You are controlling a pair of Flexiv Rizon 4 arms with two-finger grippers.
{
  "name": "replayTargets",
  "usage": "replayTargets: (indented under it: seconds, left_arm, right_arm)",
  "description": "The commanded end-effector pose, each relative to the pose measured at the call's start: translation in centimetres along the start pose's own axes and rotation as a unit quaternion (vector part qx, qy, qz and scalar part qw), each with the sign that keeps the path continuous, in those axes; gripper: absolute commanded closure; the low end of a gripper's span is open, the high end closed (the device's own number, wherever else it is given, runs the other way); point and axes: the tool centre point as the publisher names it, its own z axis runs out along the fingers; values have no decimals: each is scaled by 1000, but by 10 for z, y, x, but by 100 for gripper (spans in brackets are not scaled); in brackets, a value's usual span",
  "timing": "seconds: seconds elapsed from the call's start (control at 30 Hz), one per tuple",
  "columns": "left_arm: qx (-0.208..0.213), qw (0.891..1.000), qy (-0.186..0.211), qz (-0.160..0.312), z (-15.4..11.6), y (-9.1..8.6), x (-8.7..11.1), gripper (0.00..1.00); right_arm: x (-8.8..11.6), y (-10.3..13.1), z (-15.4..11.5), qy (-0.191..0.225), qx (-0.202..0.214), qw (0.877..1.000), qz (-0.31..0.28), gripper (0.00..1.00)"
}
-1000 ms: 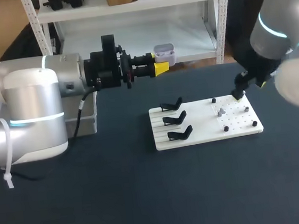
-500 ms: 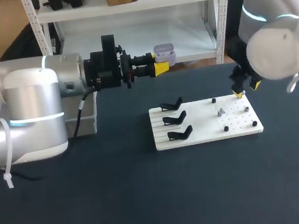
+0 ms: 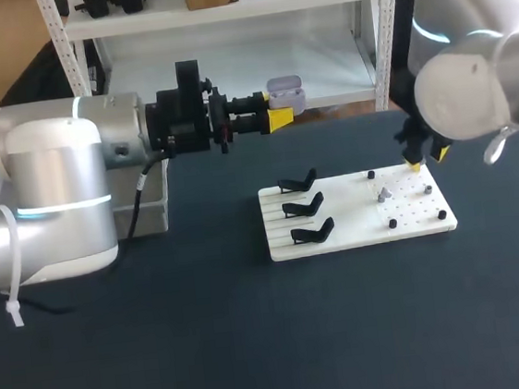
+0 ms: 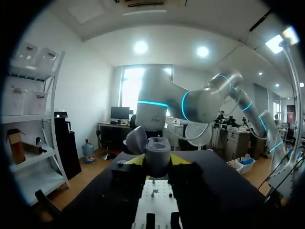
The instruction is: Pick up each earbud case from the left stands, insert the matching earbuds, close the lid, and place the case in the box.
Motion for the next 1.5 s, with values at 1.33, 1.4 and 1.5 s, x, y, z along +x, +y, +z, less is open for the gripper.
replayTargets:
  seconds: [1.33, 1.4, 1.5]
  left_arm:
    - [-3, 1000, -1, 1, 0, -2, 0, 100]
    - [-3, 1000, -1, 1, 0, -2, 0, 100]
    - [-3, 1000, -1, 1, 0, -2, 0, 100]
  right_arm:
    - [-5, 0, 10, 7, 8, 1000, 28, 80]
    - [-5, 1, 11, 8, 9, 999, 29, 100]
    - [-5, 1, 12, 11, 11, 999, 32, 100]
